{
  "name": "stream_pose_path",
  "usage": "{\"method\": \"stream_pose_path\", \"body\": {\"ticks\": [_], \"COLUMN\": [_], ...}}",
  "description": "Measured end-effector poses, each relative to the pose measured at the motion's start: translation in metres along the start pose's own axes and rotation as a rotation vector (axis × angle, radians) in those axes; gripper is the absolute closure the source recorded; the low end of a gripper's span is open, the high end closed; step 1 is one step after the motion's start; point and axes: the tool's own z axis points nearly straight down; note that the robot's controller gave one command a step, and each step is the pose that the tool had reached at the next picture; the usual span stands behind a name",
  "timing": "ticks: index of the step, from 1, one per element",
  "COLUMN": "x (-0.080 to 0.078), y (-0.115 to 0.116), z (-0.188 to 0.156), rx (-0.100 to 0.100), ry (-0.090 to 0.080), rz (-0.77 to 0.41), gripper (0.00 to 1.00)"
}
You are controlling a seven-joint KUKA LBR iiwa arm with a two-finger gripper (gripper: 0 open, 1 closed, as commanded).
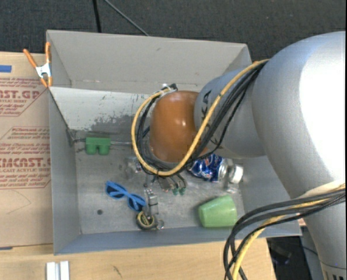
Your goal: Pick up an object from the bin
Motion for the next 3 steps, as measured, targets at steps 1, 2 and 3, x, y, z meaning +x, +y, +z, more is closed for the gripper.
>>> {"method": "stream_pose_path", "body": {"ticks": [1,2,3], "x": [0.047,0.047,0.004], "y": [0.026,0.026,0.068], "z": [-0.002,-0.001,-0.150], "rx": [0.001,0.000,-0.001], "ry": [-0.005,-0.002,-0.010], "rz": [0.118,0.118,0.093], "gripper": [0.00,1.00,1.00]}}
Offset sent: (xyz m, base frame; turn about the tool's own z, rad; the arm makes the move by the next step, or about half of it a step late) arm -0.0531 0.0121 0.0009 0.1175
